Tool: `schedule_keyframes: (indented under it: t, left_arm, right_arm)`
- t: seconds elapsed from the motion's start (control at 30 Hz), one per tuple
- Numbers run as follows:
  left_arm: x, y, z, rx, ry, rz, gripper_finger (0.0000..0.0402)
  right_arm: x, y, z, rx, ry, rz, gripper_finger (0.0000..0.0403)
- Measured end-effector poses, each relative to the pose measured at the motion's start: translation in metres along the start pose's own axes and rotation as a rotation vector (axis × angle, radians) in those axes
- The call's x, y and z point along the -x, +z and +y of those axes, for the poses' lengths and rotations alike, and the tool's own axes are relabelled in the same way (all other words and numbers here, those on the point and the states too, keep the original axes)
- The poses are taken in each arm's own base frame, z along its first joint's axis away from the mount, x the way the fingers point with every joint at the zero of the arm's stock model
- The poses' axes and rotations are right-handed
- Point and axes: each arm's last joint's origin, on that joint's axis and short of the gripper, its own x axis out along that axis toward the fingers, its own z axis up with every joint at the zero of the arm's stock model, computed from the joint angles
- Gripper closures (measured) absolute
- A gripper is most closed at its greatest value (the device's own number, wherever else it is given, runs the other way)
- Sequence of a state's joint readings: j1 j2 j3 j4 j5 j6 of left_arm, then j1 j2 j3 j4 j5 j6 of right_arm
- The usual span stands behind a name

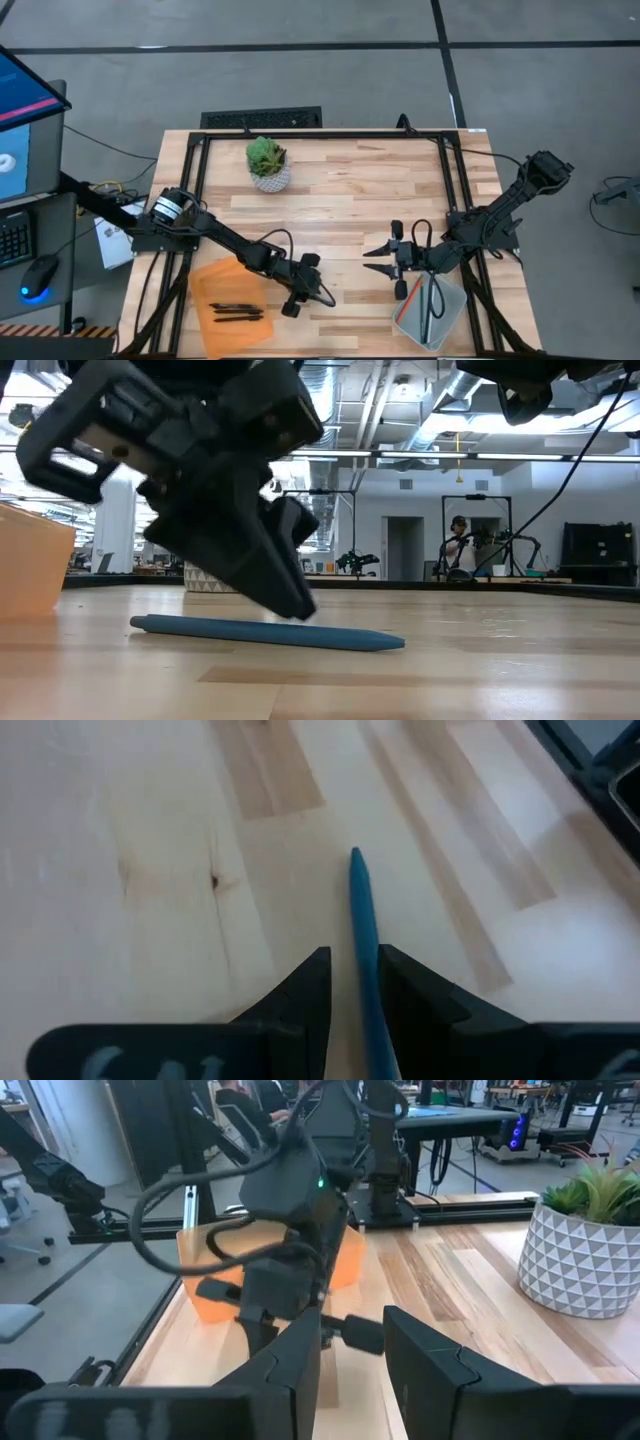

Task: Sort pens & pencils
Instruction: Put the blue pen into the orange bin

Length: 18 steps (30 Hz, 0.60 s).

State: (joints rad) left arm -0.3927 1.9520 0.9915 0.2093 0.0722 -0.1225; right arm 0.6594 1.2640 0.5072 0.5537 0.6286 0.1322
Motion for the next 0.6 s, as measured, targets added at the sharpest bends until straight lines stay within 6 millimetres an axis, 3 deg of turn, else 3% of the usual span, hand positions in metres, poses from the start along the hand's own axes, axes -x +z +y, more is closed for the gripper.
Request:
schedule_keyframes:
  t: [0.3, 0.6]
  left_arm:
    - [-0.025, -0.008, 0.002, 0.019, -0.068, -0.030, 0.0326]
    - [-0.030, -0.008, 0.000, 0.039, -0.051, -0.074, 0.0326]
  right_arm:
    - [0.000, 0.000, 0.000, -0.001, 0.000, -0.001, 0.0269]
    - [0.000, 0.000, 0.000, 0.000, 0.000, 0.000, 0.0269]
